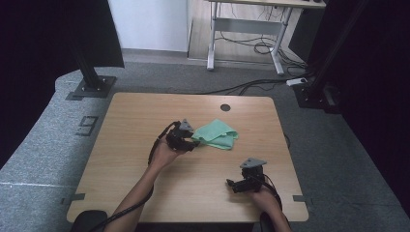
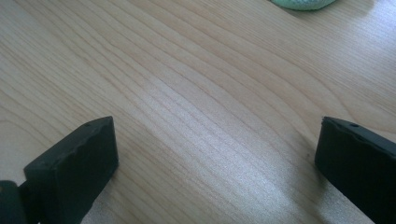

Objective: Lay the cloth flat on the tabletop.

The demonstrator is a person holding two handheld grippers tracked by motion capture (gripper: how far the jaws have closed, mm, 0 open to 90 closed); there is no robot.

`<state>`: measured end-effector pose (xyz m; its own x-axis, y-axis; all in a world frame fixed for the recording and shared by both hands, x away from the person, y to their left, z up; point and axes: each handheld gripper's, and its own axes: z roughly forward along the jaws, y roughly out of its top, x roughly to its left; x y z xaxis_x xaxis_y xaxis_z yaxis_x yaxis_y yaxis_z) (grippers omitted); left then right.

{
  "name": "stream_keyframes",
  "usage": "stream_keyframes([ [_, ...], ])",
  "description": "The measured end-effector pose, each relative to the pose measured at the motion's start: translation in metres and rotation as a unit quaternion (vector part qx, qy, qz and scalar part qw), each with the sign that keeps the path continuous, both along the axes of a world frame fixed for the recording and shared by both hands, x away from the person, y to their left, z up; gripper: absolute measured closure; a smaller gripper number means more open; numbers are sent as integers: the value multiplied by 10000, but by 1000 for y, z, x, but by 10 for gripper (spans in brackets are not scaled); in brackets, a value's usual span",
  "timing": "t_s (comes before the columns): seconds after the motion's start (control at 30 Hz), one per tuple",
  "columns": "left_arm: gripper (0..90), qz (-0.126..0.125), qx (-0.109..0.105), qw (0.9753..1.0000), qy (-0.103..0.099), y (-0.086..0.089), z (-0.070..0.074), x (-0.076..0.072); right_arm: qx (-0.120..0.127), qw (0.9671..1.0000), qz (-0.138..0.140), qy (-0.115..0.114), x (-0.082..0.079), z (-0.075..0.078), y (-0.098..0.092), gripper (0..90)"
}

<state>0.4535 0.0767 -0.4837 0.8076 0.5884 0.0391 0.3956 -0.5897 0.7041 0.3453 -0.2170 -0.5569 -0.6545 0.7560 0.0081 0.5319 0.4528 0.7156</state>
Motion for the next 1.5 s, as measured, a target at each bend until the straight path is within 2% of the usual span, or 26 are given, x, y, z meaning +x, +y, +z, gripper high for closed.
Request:
stream_keyframes([
  [0.13, 509, 33, 188, 9998, 49, -11, -3, 10, 3, 10000, 0, 2, 0, 0, 0, 0],
  [0.23, 603, 92, 288, 9995, 110, -17, -6, 14, 5, 10000, 0, 3, 0, 0, 0, 0],
  [0.27, 603, 106, 311, 9993, 150, -18, -8, 16, 7, 10000, 3, 5, 0, 0, 0, 0],
  [0.3, 676, 117, 328, 9993, 156, -19, -8, 16, 4, 10000, 6, 3, 0, 0, 0, 0],
  [0.37, 778, 135, 221, 9994, 240, -19, -8, 17, 0, 10000, 36, 1, 0, 0, -1, 0],
  [0.4, 815, 135, 221, 9994, 240, -19, -8, 17, 0, 10000, 36, 1, 0, 0, -1, 0],
  [0.43, 815, 110, 213, 9994, 254, -18, -7, 16, 1, 10000, 43, -1, 0, 0, -1, 0],
  [0.47, 868, 82, 178, 9994, 271, -17, -4, 15, 1, 10000, 40, -5, 0, 0, -1, 0],
  [0.67, 878, 67, -19, 9998, 198, -9, 13, 8, -1, 10000, 38, -1, 0, 0, -1, 0],
  [0.83, 878, 81, -25, 9998, 189, -1, 21, 3, -2, 10000, 47, -6, 0, 0, -1, 0],
  [1.03, 878, 146, -10, 9996, 254, 12, 24, -1, -4, 10000, 50, -12, 0, 0, -1, 0],
  [1.23, 877, 359, -15, 9987, 374, 35, 17, -5, 1, 10000, 42, 0, 0, 0, -1, 0],
  [1.33, 877, 525, -14, 9974, 493, 54, 7, -7, 0, 10000, 42, 0, 0, 0, -1, 0],
  [1.5, 876, 710, -85, 9954, 640, 75, -8, -11, -4, 10000, 45, -9, 0, 0, -1, 0],
])
